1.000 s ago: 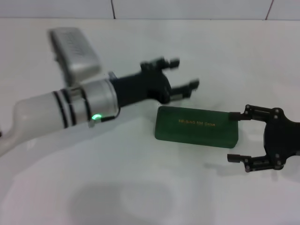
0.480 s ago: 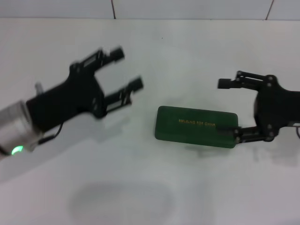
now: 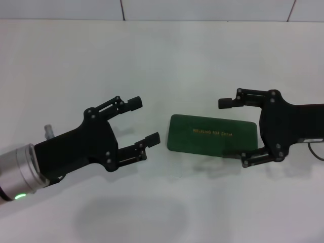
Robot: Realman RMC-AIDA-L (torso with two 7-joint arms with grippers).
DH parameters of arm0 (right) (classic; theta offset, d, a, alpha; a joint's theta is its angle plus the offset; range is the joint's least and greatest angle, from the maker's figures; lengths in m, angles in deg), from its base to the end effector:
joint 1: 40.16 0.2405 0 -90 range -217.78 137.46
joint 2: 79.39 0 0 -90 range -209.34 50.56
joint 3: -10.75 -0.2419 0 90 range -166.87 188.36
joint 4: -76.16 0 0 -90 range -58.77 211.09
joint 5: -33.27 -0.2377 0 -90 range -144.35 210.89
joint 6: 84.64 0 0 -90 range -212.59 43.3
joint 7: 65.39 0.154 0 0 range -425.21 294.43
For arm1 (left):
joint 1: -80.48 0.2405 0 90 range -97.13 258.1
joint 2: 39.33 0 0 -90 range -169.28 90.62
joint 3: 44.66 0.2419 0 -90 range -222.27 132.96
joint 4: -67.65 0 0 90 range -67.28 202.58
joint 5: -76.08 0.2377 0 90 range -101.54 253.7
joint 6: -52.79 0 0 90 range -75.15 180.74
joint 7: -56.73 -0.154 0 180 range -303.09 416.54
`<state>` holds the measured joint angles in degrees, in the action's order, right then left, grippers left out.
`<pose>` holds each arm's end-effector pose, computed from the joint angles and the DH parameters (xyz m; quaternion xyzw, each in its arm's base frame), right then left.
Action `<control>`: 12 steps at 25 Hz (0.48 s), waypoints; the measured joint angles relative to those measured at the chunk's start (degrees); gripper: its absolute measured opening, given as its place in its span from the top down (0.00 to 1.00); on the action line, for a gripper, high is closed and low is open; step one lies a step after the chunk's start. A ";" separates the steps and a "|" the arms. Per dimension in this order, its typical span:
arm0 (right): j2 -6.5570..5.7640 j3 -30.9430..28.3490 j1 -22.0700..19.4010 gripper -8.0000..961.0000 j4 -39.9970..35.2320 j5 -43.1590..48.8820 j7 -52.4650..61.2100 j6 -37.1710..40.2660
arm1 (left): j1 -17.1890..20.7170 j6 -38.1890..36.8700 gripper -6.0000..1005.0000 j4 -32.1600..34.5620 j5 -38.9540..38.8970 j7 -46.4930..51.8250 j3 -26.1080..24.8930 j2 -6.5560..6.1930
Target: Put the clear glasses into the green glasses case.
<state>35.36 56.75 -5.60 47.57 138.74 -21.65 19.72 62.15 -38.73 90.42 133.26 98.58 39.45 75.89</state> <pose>0.2236 0.3282 0.0022 -0.9384 -0.1172 0.3167 0.0739 -0.2634 0.2766 -0.0415 -0.8953 -0.0626 -0.4029 0.1796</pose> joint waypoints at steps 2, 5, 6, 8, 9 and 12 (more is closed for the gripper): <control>-0.17 0.02 -0.39 0.12 -0.03 0.01 -0.05 0.04 | -0.34 0.00 0.21 -0.01 0.21 -0.03 -0.07 0.05; -0.22 0.05 -0.80 0.12 -0.05 0.05 -0.66 0.01 | -0.67 0.00 0.21 -0.01 0.22 -0.28 -0.07 0.07; -0.23 0.08 -0.84 0.12 0.03 0.19 -0.84 -0.07 | -0.82 0.00 0.21 -0.01 0.23 -0.45 -0.03 0.08; -0.29 0.11 -0.84 0.12 0.20 0.51 -1.02 -0.20 | -1.02 0.12 0.21 -0.05 0.25 -0.67 0.03 0.17; -0.30 0.12 -0.84 0.12 0.22 0.62 -1.02 -0.22 | -1.05 0.25 0.21 -0.11 0.26 -0.72 0.03 0.30; -0.25 0.13 -0.90 0.12 0.27 0.64 -1.03 -0.69 | -1.16 0.47 0.21 -0.58 0.26 -0.90 -0.18 0.72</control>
<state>35.11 56.89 -6.50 47.84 139.38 -22.68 19.03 60.99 -38.25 89.84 133.52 97.68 39.27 76.62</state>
